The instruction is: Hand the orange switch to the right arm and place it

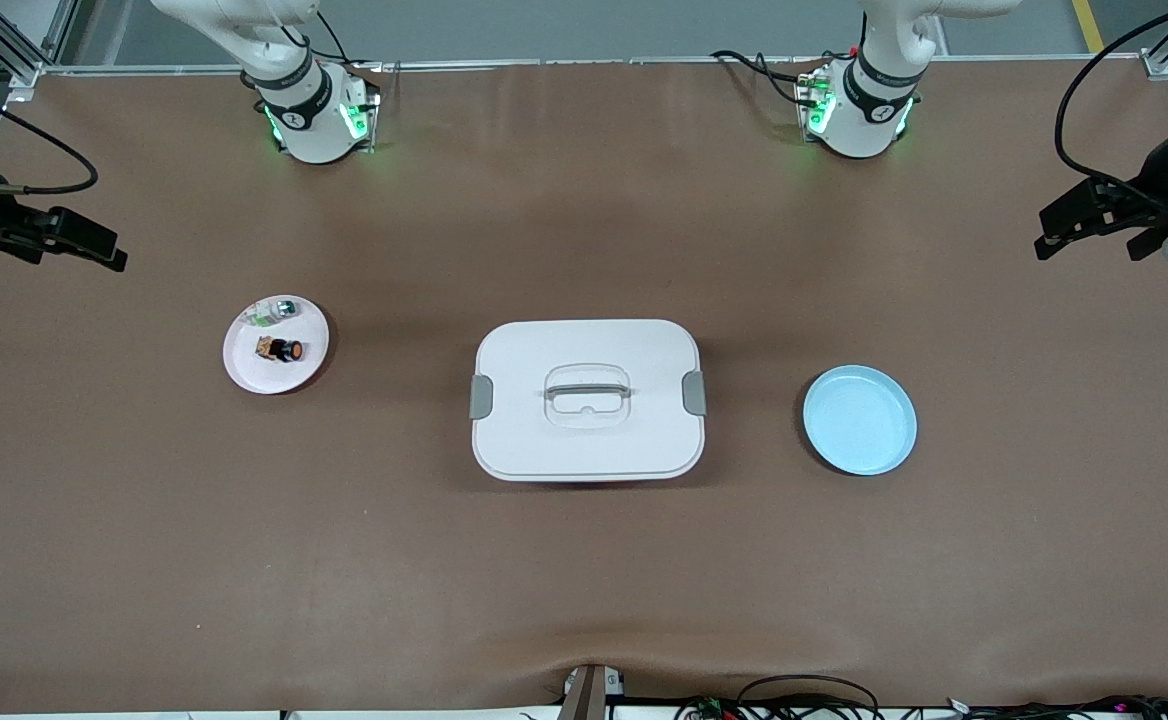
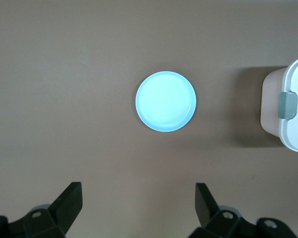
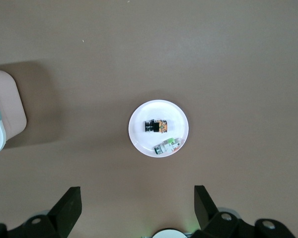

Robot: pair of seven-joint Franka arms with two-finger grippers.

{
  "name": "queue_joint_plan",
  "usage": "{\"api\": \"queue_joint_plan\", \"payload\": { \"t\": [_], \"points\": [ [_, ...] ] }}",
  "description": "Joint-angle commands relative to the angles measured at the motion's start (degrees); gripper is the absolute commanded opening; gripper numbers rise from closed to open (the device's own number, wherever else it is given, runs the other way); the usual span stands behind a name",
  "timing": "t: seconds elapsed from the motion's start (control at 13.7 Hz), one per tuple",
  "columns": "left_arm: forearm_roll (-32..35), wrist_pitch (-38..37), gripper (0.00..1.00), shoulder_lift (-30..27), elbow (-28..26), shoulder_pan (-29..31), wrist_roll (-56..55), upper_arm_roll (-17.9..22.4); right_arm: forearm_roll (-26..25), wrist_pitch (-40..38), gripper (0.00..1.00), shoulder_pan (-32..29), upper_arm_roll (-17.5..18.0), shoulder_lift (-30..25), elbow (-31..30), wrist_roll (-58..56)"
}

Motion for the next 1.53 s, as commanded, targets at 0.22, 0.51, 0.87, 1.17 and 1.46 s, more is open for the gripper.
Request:
{"api": "queue_joint_plan", "payload": {
  "t": [0.22,0.51,0.87,1.17,1.46],
  "points": [
    [1.32,-1.27,1.00,0.45,1.36,0.17,0.24,-0.18,1.19,-3.49,1.00,0.23,0.35,0.06,2.88,1.47],
    [1.32,-1.36,1.00,0.45,1.36,0.26,0.24,-0.18,1.37,-3.06,1.00,2.24,-0.26,0.06,2.71,0.59],
    [1.32,-1.36,1.00,0.54,1.18,0.61,0.76,-0.09,1.01,-1.04,1.00,2.34,-0.17,0.15,2.71,0.68],
    [1.40,-1.36,1.00,0.54,1.18,0.52,0.85,-0.01,1.63,-0.68,1.00,1.99,-0.26,0.15,2.71,1.47],
    [1.40,-1.36,1.00,0.54,1.18,0.61,1.03,-0.01,1.63,0.81,1.00,2.07,-0.35,0.15,2.53,2.43]
  ]
}}
